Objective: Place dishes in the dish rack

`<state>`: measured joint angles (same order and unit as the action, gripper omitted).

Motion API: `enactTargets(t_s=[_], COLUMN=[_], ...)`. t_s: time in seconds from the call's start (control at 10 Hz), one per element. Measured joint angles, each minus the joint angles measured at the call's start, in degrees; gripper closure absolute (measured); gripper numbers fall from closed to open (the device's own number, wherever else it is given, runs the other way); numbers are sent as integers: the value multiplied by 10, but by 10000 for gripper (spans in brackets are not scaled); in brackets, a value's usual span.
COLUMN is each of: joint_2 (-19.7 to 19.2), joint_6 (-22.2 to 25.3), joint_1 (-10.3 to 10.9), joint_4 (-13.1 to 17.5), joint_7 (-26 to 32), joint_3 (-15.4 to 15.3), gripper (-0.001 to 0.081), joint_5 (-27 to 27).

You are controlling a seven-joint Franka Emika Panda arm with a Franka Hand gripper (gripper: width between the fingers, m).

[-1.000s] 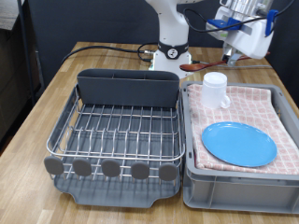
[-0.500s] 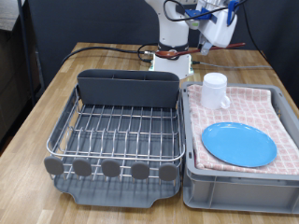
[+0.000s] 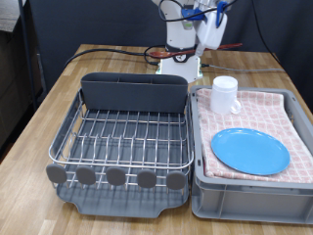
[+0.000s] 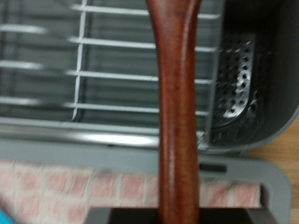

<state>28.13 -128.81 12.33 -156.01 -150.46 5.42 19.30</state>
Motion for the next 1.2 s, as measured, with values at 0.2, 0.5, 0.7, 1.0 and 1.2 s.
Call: enactTargets(t_s=[0.2,0.5,0.7,1.0,1.2], joint_2=[31,78,100,112,112], joint_6=[-3,-22,-22,-22,-29], joint_1=[-21,-33,-32,-15,1], joint_4=[-29,-68,-80,-83,-86], joint_7=[7,30,82,171,219], joint_3=[23,88,148,231,273], gripper=[718,718,718,718,718], joint_5=[1,-10,-32,-91,-118])
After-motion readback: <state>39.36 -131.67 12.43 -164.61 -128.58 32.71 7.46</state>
